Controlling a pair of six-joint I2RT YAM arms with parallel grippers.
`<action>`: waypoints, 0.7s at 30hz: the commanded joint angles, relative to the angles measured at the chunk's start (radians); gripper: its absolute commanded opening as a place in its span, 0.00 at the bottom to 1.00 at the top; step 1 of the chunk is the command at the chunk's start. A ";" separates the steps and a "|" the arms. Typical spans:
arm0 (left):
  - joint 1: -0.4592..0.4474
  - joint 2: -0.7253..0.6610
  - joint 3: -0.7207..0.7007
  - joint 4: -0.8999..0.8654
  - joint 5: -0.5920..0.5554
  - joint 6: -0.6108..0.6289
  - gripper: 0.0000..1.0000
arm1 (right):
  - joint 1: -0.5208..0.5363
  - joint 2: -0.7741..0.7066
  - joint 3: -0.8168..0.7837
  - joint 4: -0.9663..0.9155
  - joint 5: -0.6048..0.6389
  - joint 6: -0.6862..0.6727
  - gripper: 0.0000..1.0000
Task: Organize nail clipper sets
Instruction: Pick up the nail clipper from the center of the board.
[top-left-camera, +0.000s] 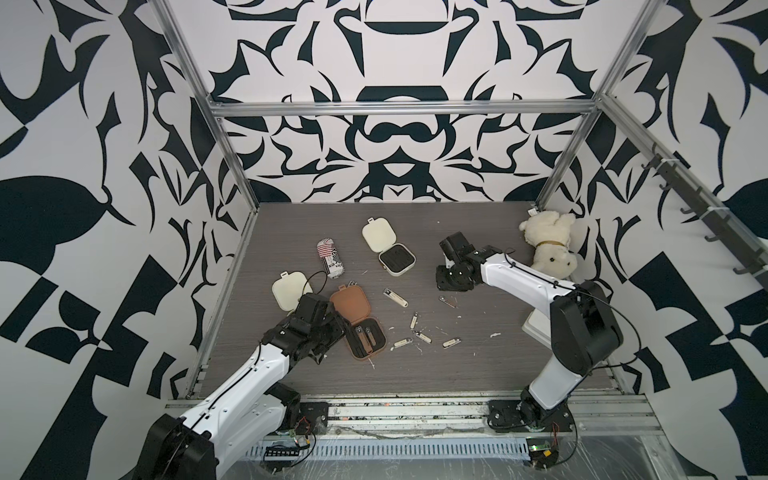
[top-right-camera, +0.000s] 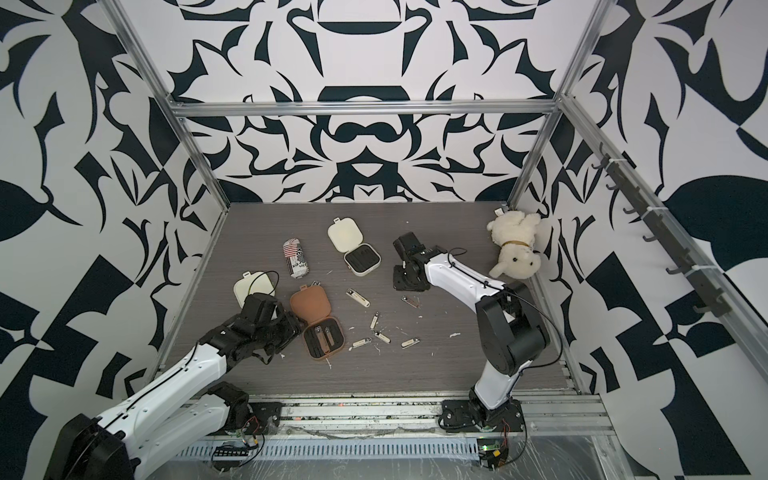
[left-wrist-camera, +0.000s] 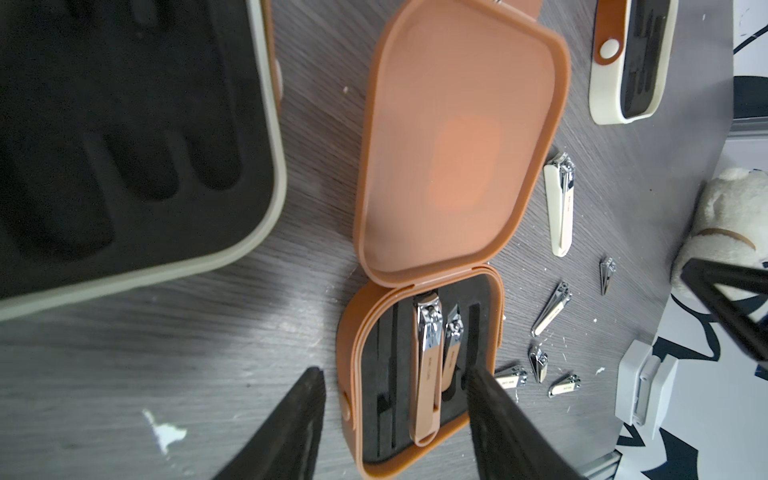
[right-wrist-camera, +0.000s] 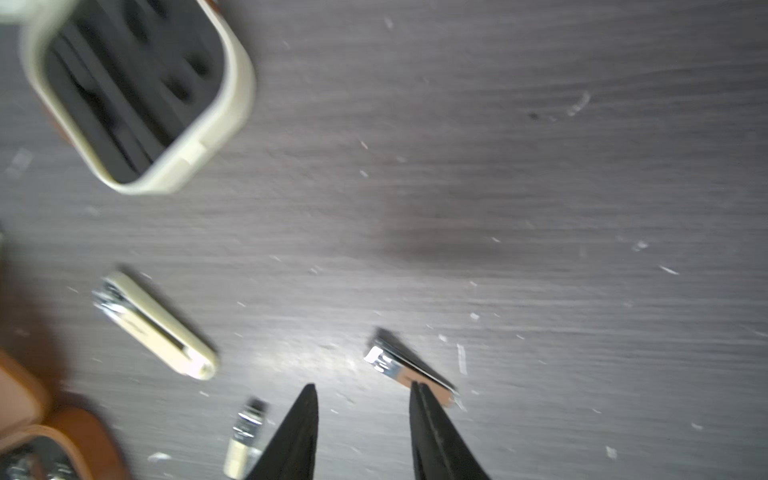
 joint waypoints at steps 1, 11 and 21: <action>0.001 0.007 0.018 -0.017 -0.011 0.000 0.59 | 0.005 -0.019 -0.014 -0.041 0.015 -0.083 0.43; 0.001 0.022 0.015 -0.001 -0.004 -0.005 0.59 | 0.023 0.055 -0.037 -0.072 0.060 -0.132 0.46; 0.001 0.027 0.007 0.009 -0.003 -0.009 0.59 | 0.026 0.162 0.029 -0.089 0.094 -0.159 0.46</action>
